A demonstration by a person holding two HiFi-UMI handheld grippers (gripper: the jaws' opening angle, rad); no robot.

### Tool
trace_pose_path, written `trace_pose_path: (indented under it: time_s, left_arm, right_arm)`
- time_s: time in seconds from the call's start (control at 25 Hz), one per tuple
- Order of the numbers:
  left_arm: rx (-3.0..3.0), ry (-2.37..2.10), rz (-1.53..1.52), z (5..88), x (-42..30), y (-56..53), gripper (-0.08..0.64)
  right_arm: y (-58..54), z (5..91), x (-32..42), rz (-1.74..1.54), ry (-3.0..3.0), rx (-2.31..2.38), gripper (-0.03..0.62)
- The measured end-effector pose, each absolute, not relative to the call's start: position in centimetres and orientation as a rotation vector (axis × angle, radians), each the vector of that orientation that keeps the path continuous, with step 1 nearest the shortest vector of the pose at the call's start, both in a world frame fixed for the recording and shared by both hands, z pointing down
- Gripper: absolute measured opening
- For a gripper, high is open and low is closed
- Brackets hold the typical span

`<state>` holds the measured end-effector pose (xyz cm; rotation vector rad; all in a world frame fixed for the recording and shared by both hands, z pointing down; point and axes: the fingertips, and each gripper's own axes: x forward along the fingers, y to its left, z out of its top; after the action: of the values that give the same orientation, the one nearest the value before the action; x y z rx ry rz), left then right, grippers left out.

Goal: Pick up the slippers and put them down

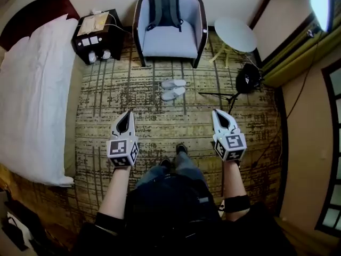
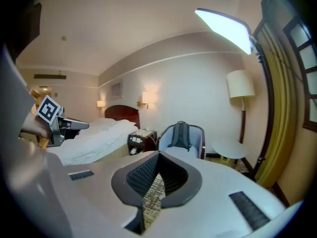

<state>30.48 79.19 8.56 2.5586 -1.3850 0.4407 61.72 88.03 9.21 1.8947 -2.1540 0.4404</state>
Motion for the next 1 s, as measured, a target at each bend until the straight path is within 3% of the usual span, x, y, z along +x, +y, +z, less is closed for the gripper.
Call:
trace_pose_path:
  time_s: [0.48,1.0]
  left_arm:
    - [2.204,-1.807,0.427,7.9,25.3,80.7,-0.012]
    - [1.949,-2.04,0.408,8.0,16.1,84.7,-0.012]
  right_arm:
    - [77.6,11.3,55.6,0.4,-2.477,1.381,0.003]
    - [75.7,12.1,41.1,0.335,-2.65,0.914,0.003]
